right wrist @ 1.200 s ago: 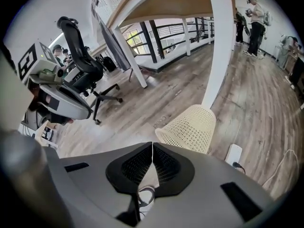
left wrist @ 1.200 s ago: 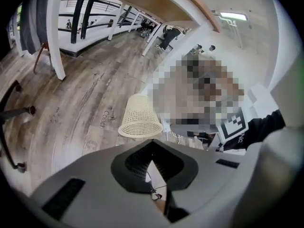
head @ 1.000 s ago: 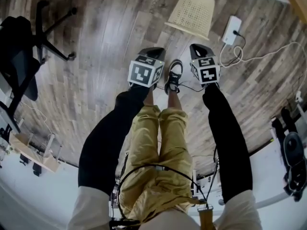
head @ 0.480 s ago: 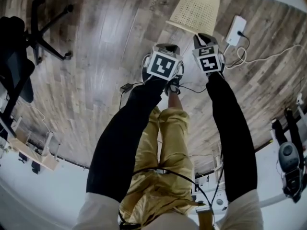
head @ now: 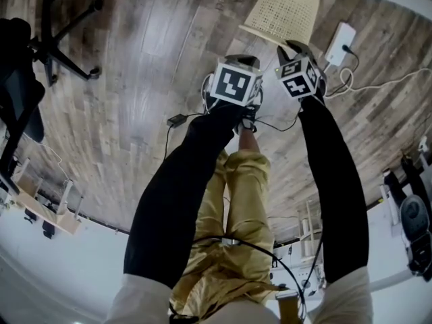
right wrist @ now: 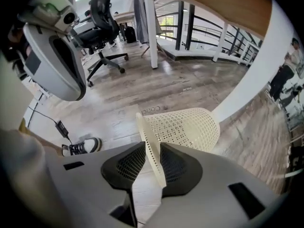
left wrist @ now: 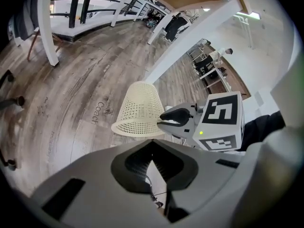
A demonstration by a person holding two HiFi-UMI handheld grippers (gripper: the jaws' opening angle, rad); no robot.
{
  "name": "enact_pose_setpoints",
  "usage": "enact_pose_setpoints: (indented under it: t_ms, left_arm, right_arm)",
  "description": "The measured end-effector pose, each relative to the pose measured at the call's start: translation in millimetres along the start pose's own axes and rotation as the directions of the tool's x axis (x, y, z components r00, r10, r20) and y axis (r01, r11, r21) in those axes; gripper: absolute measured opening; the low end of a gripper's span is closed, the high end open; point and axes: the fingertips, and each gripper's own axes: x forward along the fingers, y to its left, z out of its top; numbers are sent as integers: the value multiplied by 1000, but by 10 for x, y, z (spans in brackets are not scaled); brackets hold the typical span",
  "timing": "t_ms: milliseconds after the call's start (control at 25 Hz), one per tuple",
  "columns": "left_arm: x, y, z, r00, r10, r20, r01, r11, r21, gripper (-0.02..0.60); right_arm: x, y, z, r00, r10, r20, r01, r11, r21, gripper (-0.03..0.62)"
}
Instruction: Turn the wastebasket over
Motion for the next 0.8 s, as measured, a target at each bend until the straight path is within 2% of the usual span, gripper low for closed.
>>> enact_pose_setpoints:
  t_ms: [280,320,440,520,680,800]
  left_arm:
    - [-42,56,-44,1000,-3,14,3,1000,-14,2]
    - [-40,60,-41,1000,0,16,0,1000,-13,2]
    - [-35,36,-52,1000,-1,17,1,1000,-12,2]
    - [-51,18,-98,1000,-1,9,2,1000,-15,2]
    - [-136,-13,-145,1000,1,4,-1,1000,-4,2]
    - [-226,-58,-158,1000,6,4,-6,1000,6,2]
  right_arm:
    - [72,0,22,998,1,-57,-8,993,-115,103]
    - [91,5,16,998,3,-66,-12,990,-137,76]
    - [73,46,76,998,9,-69,-23,976,-216,55]
    - [31,113,122,998,25,-58,-38,972,-231,44]
    - [-150,134,293,999,49,16,-48,995,-86,44]
    - [-321,145,407,990,93,108,-105,988,115,44]
